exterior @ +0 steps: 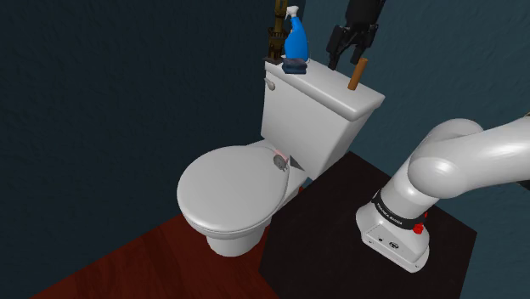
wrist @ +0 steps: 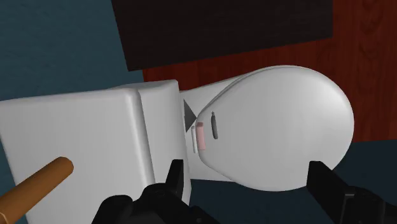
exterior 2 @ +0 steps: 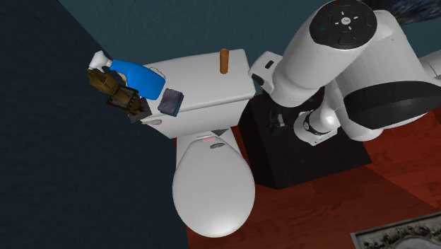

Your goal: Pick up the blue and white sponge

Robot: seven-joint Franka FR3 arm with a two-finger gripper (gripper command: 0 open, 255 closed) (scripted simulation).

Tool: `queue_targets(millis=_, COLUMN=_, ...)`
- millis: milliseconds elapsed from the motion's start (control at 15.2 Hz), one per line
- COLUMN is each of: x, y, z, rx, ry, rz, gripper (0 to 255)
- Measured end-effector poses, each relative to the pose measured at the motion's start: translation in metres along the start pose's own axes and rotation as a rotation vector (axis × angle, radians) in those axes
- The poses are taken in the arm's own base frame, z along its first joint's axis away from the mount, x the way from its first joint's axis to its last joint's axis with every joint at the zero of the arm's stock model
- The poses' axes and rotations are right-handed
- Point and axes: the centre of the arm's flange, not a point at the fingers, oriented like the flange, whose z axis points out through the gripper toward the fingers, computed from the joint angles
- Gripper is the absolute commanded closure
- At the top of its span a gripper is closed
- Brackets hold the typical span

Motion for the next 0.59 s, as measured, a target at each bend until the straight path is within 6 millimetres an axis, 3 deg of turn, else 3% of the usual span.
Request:
queue_targets(millis=198, x=0.008, y=0.01, z=0.005, rx=-0.007, ry=-0.006, rz=-0.041, gripper=0)
queue_targets(millis=594, x=0.062, y=0.058, z=0.026, rx=-0.043, ry=-0.032, rz=-0.243, gripper=0)
